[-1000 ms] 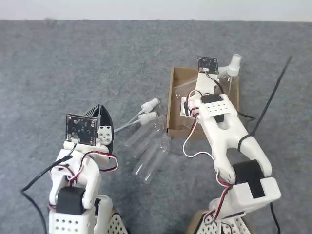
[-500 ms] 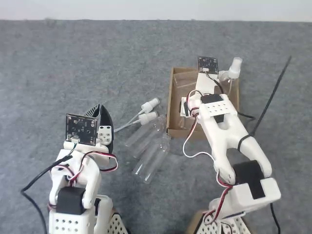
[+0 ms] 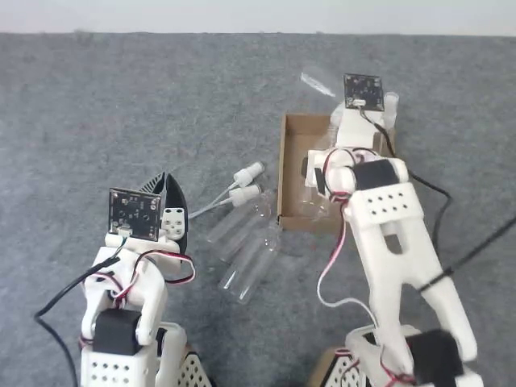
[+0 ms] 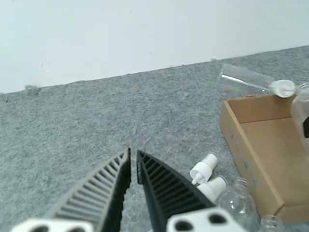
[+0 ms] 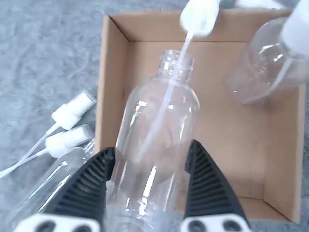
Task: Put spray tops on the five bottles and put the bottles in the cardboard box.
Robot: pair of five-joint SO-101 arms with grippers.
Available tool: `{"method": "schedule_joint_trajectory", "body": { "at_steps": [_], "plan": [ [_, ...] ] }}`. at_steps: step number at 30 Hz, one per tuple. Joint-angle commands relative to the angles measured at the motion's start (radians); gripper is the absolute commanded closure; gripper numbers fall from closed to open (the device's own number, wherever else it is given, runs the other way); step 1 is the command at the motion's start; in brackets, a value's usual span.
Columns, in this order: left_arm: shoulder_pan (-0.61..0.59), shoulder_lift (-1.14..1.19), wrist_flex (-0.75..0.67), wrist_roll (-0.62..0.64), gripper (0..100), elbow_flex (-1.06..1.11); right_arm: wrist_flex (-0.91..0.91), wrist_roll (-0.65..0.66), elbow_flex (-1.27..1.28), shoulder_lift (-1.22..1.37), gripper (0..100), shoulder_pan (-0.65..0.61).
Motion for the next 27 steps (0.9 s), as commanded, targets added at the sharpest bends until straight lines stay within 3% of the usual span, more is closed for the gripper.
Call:
{"method": "schedule_joint_trajectory", "body": {
  "at_steps": [1, 11, 17, 22, 27],
  "plan": [
    [0.0, -0.015, -0.028, -0.002, 99, -0.002, 0.048, 0.038, -0.044, -0.105, 98.9, -0.059],
    [-0.006, -0.015, -0.029, -0.002, 99, -0.002, 0.084, 0.058, -0.043, -0.134, 98.9, -0.245],
    [-0.006, -0.015, -0.029, -0.002, 99, -0.002, 0.068, 0.186, -0.003, -0.139, 98.9, -0.332],
    [-0.006, -0.015, -0.029, -0.002, 99, -0.002, -0.116, 0.176, 0.149, -0.105, 98.8, -0.437],
    [-0.006, -0.015, -0.029, -0.002, 99, -0.002, -0.288, 0.038, 0.198, 0.004, 98.8, -0.458]
  ]
}}
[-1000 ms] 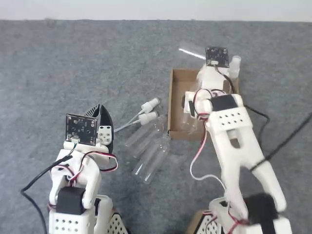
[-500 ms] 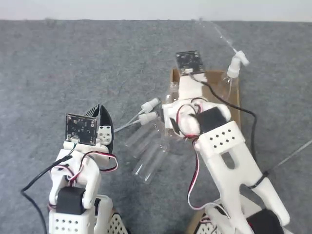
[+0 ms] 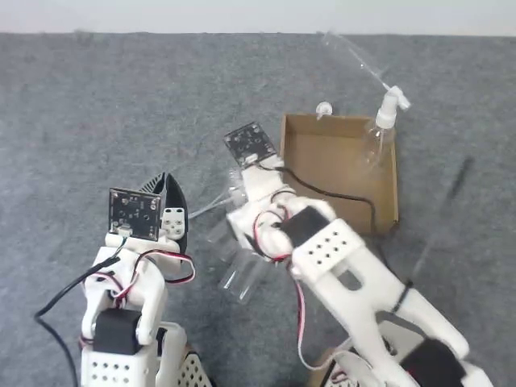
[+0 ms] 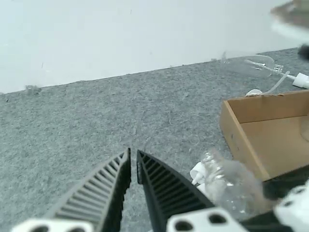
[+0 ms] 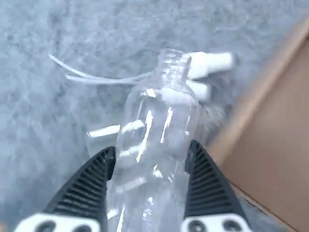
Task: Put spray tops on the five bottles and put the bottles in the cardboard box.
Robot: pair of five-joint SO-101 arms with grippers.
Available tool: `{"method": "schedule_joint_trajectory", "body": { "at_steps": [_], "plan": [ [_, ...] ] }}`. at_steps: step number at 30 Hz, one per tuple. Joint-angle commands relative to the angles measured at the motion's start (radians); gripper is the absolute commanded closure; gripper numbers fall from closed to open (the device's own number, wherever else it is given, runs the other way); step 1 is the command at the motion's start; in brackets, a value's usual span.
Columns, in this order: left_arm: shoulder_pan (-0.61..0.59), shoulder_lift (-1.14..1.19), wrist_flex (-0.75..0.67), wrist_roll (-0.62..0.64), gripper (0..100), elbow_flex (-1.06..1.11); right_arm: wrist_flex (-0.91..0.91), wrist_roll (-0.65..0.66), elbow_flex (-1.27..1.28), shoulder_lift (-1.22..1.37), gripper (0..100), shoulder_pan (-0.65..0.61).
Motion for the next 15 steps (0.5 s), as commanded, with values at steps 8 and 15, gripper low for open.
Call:
{"method": "schedule_joint_trajectory", "body": {
  "at_steps": [8, 15],
  "plan": [
    [-0.005, -0.015, -0.029, -0.002, 99, -0.002, -0.079, -0.127, -0.044, 0.119, 84.5, -0.015],
    [-0.003, -0.015, -0.029, -0.002, 99, -0.002, -0.027, -0.101, -0.11, 0.114, 71.8, -0.01]
  ]
}}
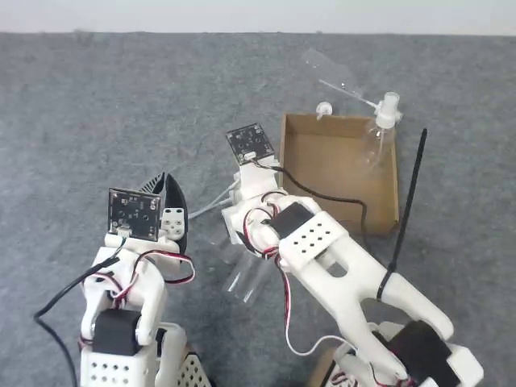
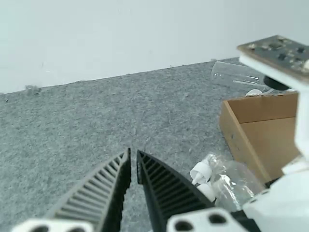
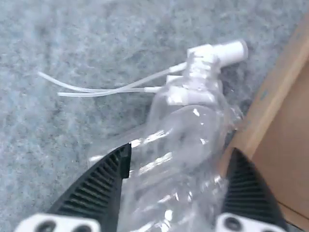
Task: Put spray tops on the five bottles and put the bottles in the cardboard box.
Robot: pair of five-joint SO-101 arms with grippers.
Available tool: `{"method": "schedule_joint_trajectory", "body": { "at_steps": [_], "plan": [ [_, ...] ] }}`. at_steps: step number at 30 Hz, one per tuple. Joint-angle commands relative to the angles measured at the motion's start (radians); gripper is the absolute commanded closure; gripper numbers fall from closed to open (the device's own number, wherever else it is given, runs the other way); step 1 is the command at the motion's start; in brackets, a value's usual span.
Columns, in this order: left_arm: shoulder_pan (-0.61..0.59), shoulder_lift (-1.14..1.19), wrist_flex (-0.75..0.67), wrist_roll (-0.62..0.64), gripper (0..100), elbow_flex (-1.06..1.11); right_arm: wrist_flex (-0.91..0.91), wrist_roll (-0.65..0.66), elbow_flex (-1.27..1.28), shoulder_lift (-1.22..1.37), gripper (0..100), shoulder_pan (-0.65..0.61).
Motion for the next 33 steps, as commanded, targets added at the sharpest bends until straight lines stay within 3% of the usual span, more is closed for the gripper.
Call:
{"method": "schedule_joint_trajectory", "body": {
  "at_steps": [1, 5, 13, 19, 27, 33],
  "plan": [
    [-0.003, -0.015, -0.029, -0.002, 99, -0.002, 0.081, 0.012, -0.124, -0.021, 71.8, -0.002],
    [-0.002, -0.015, -0.029, -0.002, 99, -0.002, 0.265, 0.009, -0.255, -0.108, 71.7, -0.005],
    [-0.005, -0.015, -0.029, -0.002, 99, -0.002, 0.46, 0.02, -0.382, -0.343, 71.8, 0.045],
    [0.0, -0.015, -0.029, -0.002, 99, -0.002, 0.619, 0.124, -0.344, -0.539, 73.4, 0.206],
    [-0.002, -0.015, -0.037, -0.002, 99, 0.004, 0.651, 0.394, -0.028, -0.848, 99.7, 0.512],
    [0.0, -0.011, -0.068, -0.002, 99, 0.027, 0.648, 0.488, 0.25, -1.098, 99.2, 0.731]
  ]
}}
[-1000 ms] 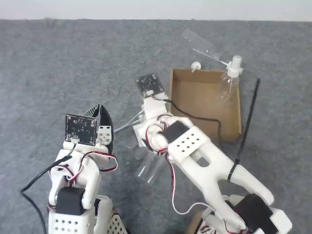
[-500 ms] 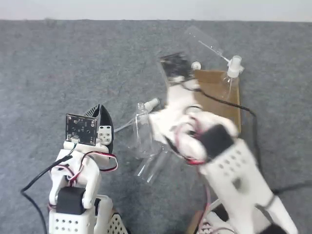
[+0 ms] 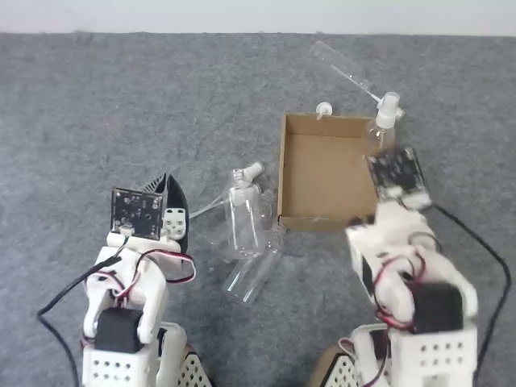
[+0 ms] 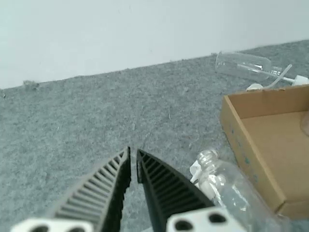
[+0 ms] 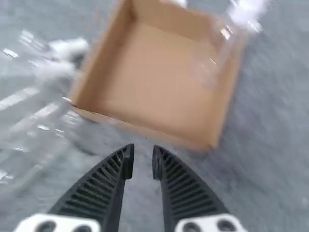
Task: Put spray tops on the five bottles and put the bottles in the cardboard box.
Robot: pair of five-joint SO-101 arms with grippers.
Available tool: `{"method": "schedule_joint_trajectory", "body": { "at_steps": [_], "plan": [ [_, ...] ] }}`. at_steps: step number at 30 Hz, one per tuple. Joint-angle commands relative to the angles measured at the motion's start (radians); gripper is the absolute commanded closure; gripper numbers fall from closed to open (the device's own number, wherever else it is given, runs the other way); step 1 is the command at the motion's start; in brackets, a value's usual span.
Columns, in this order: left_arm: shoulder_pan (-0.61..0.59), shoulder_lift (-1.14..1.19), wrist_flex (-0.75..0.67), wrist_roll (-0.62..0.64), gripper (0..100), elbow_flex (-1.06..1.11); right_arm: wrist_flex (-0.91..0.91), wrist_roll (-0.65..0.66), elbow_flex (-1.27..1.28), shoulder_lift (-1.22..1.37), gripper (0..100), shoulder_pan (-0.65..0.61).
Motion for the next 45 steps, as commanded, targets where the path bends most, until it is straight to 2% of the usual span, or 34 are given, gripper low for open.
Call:
{"method": "schedule_joint_trajectory", "body": {
  "at_steps": [1, 9, 14, 24, 30, 36, 41, 45],
  "plan": [
    [-0.002, -0.011, -0.043, -0.002, 99, -0.005, -0.002, 0.051, 0.123, -0.157, 99.1, 0.116],
    [-0.008, -0.015, -0.041, -0.002, 99, -0.008, -0.088, 0.101, 0.413, -0.42, 99.1, 0.249],
    [-0.046, -0.017, -0.025, -0.005, 99, 0.027, -0.096, 0.103, 0.56, -0.558, 99.1, 0.271],
    [-0.232, -0.017, -0.071, -0.009, 98, 0.163, -0.101, 0.103, 0.697, -0.562, 99.0, 0.303],
    [-0.252, -0.008, -0.199, -0.005, 99, 0.331, -0.104, 0.103, 0.775, -0.562, 98.9, 0.302],
    [-0.253, -0.015, -0.114, -0.006, 98, 0.331, -0.219, 0.103, 0.847, -0.562, 98.9, 0.303],
    [-0.253, -0.015, 0.035, -0.009, 98, 0.331, -0.179, 0.103, 0.847, -0.562, 98.9, 0.305],
    [-0.253, -0.015, 0.055, -0.011, 98, 0.331, -0.104, 0.098, 0.847, -0.562, 99.0, 0.308]
  ]
}}
